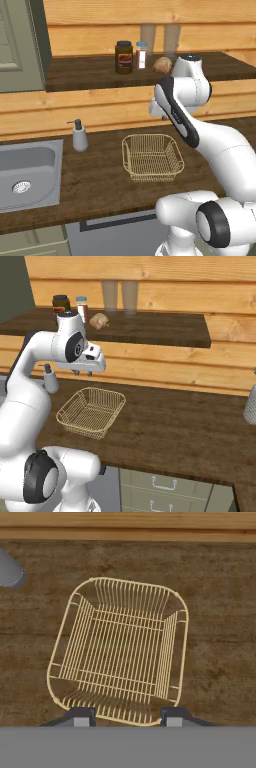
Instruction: Open the cabinet, pick up the bread from the cabinet and place it in the basket. Then move the basket to the dining counter.
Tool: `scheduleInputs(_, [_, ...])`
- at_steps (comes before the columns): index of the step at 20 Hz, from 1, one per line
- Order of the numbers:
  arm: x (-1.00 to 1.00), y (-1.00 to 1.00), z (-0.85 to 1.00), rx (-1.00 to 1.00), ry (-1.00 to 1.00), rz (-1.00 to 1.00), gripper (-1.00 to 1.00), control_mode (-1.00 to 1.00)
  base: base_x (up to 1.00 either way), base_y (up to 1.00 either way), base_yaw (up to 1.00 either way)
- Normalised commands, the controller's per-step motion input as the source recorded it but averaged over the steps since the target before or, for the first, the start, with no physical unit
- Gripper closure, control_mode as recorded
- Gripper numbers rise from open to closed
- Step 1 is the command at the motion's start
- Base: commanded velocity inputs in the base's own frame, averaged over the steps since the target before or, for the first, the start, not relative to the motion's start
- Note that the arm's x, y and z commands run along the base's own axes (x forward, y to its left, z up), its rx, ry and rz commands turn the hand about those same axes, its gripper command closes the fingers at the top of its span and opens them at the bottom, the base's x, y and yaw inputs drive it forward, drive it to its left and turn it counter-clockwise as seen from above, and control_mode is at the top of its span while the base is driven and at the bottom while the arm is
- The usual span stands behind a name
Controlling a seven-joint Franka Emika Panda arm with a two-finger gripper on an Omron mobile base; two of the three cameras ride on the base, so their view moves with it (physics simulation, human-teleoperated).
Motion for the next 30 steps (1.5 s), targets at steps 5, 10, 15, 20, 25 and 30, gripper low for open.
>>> scheduleInputs(5, [0.0, -0.15, -0.07, 0.05, 0.02, 0.0, -1.0, -1.0, 0.0, 0.0, 0.0])
scheduleInputs(10, [-0.06, -0.04, 0.73, -0.12, -0.26, 0.0, -1.0, -1.0, 0.0, 0.0, 0.0])
scheduleInputs(15, [-0.14, 0.0, 1.0, -0.2, -0.24, 0.01, -1.0, -1.0, 0.0, 0.0, 0.0])
scheduleInputs(20, [0.0, 0.0, 1.0, -0.05, -0.13, 0.01, -1.0, -1.0, 0.0, 0.0, 0.0])
scheduleInputs(25, [0.36, -0.03, 0.7, 0.1, -0.02, 0.06, -1.0, -1.0, 0.0, 0.0, 0.0])
scheduleInputs(30, [0.84, -0.07, -0.03, 0.17, 0.0, 0.01, -1.0, -1.0, 0.0, 0.0, 0.0])
